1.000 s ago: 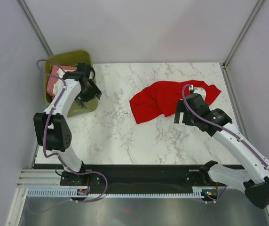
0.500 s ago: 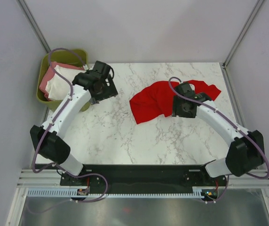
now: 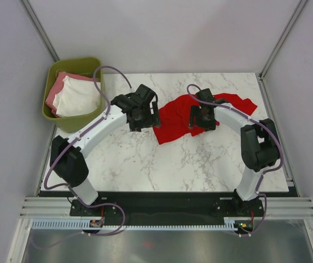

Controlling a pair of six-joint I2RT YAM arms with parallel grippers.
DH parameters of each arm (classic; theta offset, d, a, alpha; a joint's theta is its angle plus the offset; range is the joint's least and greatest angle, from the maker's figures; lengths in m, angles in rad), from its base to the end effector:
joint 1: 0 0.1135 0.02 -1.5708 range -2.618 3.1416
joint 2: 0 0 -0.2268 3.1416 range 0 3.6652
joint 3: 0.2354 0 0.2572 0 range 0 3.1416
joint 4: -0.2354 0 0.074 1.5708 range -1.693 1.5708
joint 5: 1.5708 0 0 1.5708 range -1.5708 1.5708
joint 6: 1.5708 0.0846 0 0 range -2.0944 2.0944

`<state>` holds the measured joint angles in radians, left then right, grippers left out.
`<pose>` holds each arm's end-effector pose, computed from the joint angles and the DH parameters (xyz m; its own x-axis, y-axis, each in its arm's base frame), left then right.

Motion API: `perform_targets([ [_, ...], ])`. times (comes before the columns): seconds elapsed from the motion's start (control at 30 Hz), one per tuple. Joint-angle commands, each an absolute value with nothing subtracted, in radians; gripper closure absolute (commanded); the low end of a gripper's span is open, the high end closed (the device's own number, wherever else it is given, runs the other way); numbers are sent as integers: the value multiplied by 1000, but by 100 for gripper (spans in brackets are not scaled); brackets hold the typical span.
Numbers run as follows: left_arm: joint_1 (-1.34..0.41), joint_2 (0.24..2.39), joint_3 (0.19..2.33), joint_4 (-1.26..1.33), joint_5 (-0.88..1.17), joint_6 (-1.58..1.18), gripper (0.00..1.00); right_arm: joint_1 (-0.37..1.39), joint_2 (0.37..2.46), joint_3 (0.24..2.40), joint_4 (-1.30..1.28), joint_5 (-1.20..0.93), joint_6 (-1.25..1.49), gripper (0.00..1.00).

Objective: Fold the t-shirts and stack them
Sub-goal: Flatten the tshirt out

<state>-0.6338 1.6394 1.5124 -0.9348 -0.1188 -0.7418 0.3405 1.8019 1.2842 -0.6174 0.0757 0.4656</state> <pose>0.3027 -0.2100 0.2296 -0.8846 -0.1824 -0.4292 -0.0762 0.9645 -0.2529 0.3658 0.1228 0.1191 -0.8996 0.1562 -0.4079 0.1130 0.9853 0.1282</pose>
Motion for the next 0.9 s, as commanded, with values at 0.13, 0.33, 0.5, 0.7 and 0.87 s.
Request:
perform_targets([
  [0.13, -664, 1784, 1624, -899, -6, -697, 12, 330, 1925, 1388, -566, 55, 453, 33],
  [0.33, -698, 1885, 1667, -904, -3, -689, 13, 305, 1850, 1402, -593, 69, 456, 100],
  [0.5, -756, 2045, 1810, -910, 18, -657, 14, 265, 1730, 1433, -653, 115, 437, 100],
  [0.7, -792, 2254, 2073, -980, 14, -647, 19, 227, 1715, 1506, -721, 101, 410, 98],
  [0.87, -792, 2364, 2193, -1025, 5, -652, 21, 212, 1743, 1552, -736, 80, 399, 98],
])
